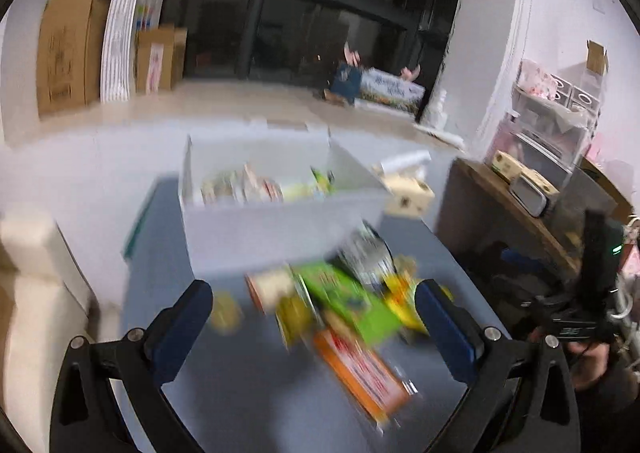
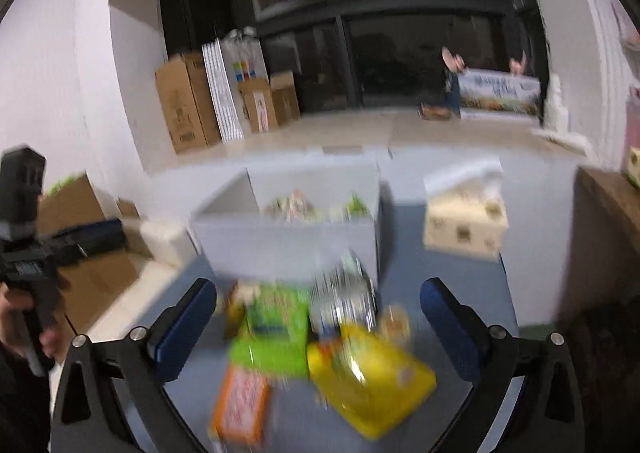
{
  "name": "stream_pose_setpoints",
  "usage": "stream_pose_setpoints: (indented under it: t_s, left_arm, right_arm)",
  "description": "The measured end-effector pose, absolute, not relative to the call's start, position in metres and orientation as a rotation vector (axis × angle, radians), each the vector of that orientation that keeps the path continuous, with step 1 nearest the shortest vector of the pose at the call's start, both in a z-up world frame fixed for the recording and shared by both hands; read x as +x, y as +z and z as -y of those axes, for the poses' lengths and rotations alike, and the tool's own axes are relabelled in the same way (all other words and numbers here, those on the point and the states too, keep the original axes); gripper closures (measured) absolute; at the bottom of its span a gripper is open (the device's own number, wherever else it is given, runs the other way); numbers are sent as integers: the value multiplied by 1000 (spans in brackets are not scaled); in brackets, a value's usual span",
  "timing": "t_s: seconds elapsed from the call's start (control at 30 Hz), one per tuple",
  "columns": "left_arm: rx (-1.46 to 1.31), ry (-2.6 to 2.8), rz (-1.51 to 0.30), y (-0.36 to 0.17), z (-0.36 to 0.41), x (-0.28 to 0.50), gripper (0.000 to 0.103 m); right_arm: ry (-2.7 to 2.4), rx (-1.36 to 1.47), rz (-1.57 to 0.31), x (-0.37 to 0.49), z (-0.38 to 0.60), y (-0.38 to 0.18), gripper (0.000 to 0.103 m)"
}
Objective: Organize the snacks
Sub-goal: 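Box the long green packet with left tool while right tool boxes yellow bag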
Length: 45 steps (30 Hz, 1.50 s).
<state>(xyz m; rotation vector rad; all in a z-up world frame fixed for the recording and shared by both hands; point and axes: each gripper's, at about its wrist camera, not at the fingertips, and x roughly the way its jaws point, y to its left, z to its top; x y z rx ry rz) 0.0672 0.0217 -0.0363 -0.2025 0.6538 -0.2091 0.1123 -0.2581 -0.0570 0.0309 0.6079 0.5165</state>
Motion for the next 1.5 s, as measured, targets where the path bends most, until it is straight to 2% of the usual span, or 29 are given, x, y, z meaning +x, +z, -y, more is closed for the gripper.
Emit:
stream_pose_setpoints:
  t_s: [0.3,0.8,0.97,1.03,1.07,1.1,1.13,1.17,1.2,1.27,1.5]
  left_arm:
    - [-208,-224,-711,-68,0,28,0]
    - [-234,-230,-752,-82,-4,35,0]
    - [-236,-222,-769,-87,-5,38,0]
    - [-237,-219,-770,-88,-6,38,0]
    - [-238,-217,-771,-88,-6,38,0]
    - [-237,-215,-772,-89,-7,38,0]
    - [-237,-212,-772,-89,-7,38,0]
    - [-238,-212,-772,-89,-8,39,0]
    - [-240,-212,-773,-90,-8,39,0]
    - [-249,-215,-778,-91,-6,43,0]
    - [-245,-262,-821,-95,22,79,0]
  right_arm:
    - [468,-50,-749,103,276,-124,0]
    - [546,-279,-888,194,221,-161,0]
    - [603,-212,-997,220,219,-171,0]
    - [617,-197,-1006,218,219,-173,5]
    - [620,-209,-985,212,220,-172,14]
    - [620,-209,-965,206,222,-169,32]
    - [609,-192,-944,199,226,-165,40]
    - [596,-167,-924,193,233,-160,56]
    - [594,-131,-910,186,240,-154,61]
    - [590,-84,-880,173,255,-144,67]
    - [568,54,-785,130,293,-121,67]
